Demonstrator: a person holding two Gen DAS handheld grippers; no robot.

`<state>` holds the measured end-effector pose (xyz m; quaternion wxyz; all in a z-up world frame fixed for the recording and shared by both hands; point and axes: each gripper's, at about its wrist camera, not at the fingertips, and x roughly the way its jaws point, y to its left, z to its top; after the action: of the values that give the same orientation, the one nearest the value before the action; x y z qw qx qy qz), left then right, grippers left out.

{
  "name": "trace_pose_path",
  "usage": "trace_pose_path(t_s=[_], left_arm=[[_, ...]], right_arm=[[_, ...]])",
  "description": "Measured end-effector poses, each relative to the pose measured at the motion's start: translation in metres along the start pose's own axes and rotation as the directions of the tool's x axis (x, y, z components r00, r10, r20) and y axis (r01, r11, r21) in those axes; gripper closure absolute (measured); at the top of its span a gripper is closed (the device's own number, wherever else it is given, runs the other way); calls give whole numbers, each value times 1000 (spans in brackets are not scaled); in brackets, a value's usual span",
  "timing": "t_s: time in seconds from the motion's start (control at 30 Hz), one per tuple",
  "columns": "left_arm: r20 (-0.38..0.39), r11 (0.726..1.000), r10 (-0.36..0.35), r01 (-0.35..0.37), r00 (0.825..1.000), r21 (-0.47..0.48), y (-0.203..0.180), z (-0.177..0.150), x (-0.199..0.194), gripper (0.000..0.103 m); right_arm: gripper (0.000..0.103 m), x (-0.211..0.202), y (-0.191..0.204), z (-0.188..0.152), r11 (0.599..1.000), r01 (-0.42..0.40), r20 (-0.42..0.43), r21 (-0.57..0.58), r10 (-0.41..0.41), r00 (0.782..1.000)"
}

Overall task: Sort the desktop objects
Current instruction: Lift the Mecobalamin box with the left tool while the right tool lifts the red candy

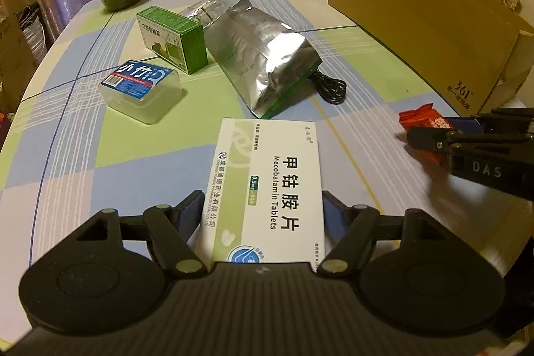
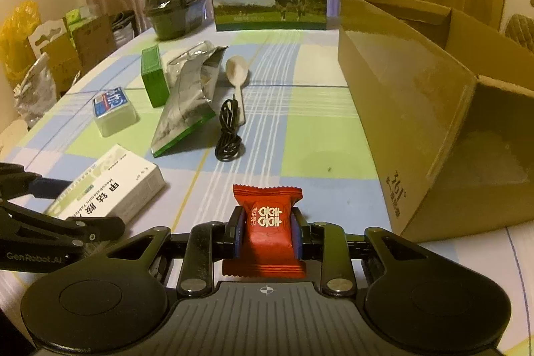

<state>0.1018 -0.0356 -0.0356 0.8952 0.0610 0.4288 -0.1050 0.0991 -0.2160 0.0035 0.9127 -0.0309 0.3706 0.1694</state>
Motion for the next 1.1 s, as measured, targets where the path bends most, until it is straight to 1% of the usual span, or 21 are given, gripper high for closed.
trace_pose_path(t_s=[0.23,0.43,0.6,0.73,0.93,1.1], left_arm=[[3,1000,7,-7,1000,3,-1,2,2,36],[65,1000,17,-18,998,7,-6,3,-14,36],[76,1000,22,-23,997,19,-10,0,-26,36],[91,999,26,-28,996,22,-15,-1,-40,36],[137,1000,20,-18,990,-19,-26,-3,-68,36],[151,999,11,-4,988,-48,-40,-8,-88,36]], right_arm=[[78,0,-1,0,1000,-15,1,17,15,1000],[78,-8,2,3,1000,-25,26,12,25,999],[78,-20,3,4,1000,-24,47,9,23,999],[78,-35,5,6,1000,-24,80,11,23,997],[78,-64,7,6,1000,-17,124,13,15,992],[78,-85,3,3,999,-11,152,35,5,988]])
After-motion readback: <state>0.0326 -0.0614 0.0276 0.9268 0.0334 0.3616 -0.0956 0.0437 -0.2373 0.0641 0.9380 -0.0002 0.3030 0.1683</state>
